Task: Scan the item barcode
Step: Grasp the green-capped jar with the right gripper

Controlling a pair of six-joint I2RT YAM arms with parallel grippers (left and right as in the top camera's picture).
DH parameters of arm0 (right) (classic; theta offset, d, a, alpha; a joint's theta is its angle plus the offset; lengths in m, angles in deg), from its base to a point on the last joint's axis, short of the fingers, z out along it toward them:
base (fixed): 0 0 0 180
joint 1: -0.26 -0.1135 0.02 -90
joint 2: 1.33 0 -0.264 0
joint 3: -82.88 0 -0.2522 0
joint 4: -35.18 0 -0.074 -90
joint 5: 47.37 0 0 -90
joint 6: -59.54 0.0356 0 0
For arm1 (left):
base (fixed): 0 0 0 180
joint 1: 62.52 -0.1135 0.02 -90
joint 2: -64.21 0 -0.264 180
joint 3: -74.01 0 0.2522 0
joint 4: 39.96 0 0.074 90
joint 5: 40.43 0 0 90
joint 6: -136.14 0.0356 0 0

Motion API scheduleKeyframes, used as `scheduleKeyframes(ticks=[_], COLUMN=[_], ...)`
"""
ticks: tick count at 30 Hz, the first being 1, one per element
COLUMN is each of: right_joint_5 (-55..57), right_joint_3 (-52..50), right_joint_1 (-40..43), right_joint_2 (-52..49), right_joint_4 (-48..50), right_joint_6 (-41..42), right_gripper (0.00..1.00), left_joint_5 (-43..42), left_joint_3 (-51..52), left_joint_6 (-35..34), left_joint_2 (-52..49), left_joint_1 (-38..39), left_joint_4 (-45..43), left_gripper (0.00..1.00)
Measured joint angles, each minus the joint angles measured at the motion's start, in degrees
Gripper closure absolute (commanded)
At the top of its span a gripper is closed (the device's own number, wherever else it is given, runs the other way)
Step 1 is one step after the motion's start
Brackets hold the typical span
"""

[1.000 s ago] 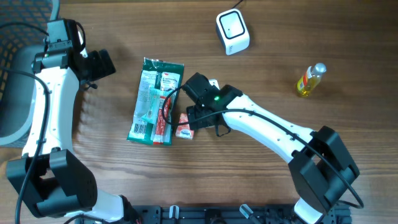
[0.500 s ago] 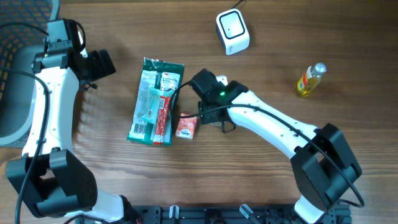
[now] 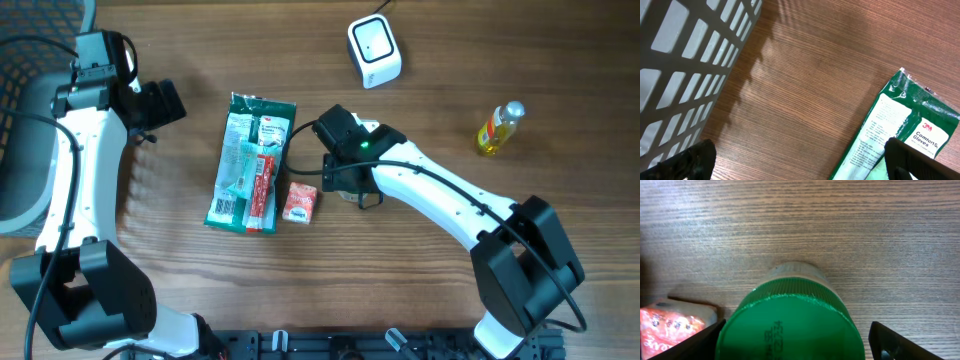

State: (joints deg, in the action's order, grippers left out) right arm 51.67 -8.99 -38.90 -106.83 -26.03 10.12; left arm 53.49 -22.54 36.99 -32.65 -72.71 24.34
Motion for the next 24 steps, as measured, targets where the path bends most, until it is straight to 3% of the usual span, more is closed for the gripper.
scheduleKeyframes(ticks=[4,9,17,20,24], right_joint_5=[-0.07,-2.14,-2.60,-2.60,-2.86], right_joint_3=[-0.22,-2.95,-2.99,-2.99,-2.99], right_joint_1=[0.00,1.46,2.14,2.14,2.14], right_joint_2=[0.00,-0.07,-0.07,-0.07,-0.07], right_joint_4=[1.64,4.42,6.40,6.27,6.23], right_joint_6=[0.79,2.29,2.97,3.48,4.70], right_gripper=[0.11,0.22,0.17,0.26,0.27], left_joint_5=[-0.02,0.00,0.00,0.00,-0.02], left_joint_3=[0.00,0.00,0.00,0.00,0.00], left_joint_6=[0.00,0.00,0.00,0.00,0.00], left_joint_2=[0.00,0.00,0.00,0.00,0.00], left_joint_1=[0.00,0.00,0.00,0.00,0.00], left_joint_4=[0.00,0.00,-0.02,0.00,-0.02], left_gripper=[0.00,0.00,0.00,0.00,0.00])
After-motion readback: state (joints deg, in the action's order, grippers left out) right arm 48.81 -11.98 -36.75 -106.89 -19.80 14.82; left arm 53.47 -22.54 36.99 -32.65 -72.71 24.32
